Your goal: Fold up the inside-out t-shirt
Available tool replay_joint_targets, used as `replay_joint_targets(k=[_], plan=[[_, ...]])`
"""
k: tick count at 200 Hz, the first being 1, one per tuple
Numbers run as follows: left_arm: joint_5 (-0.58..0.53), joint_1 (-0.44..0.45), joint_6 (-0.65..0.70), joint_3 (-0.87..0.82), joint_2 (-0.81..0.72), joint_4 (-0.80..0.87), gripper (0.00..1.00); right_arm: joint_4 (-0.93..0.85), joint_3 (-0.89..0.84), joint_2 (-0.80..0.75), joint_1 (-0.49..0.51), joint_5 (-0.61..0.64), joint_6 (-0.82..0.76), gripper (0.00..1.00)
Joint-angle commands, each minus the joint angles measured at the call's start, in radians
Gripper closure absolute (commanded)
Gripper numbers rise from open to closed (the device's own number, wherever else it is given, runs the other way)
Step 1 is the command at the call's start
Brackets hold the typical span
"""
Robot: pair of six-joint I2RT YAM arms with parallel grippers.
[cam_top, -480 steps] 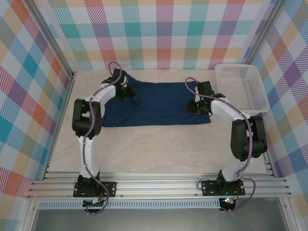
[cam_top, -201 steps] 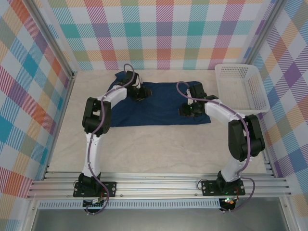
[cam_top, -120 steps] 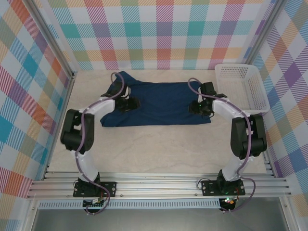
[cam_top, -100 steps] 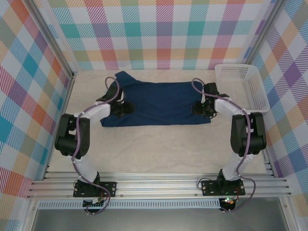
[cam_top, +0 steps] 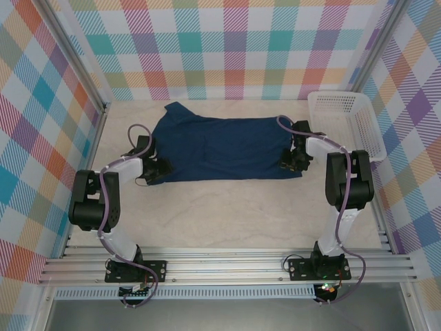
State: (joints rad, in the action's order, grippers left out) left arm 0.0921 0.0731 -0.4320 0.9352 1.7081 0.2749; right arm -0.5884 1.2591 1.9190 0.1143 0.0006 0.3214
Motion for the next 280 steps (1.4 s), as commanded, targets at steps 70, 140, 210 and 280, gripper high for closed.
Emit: replay_joint_targets(k=[70,140,210,280], plan=[[0.066,-0.025,-0.09,-0.236,-0.135,0.012,0.46,-0.218,-0.121,-0.062,-0.011,0.124,-0.003,0.67],[0.09,-0.006,-0.284,-0.569,-0.613,0.156,0.45,-0.236,-0.366,-0.291,0.01,0.133,0.098,0.66],[0.06,0.002,-0.23,-0.41,-0.756,0.189,0.44,-0.033,-0.327,-0.511,0.032,-0.011,0.052,0.48],[0.106,0.033,-0.043,0.059,-0.173,-0.059,0.45,0.079,0.101,-0.122,0.073,0.15,-0.041,0.41]])
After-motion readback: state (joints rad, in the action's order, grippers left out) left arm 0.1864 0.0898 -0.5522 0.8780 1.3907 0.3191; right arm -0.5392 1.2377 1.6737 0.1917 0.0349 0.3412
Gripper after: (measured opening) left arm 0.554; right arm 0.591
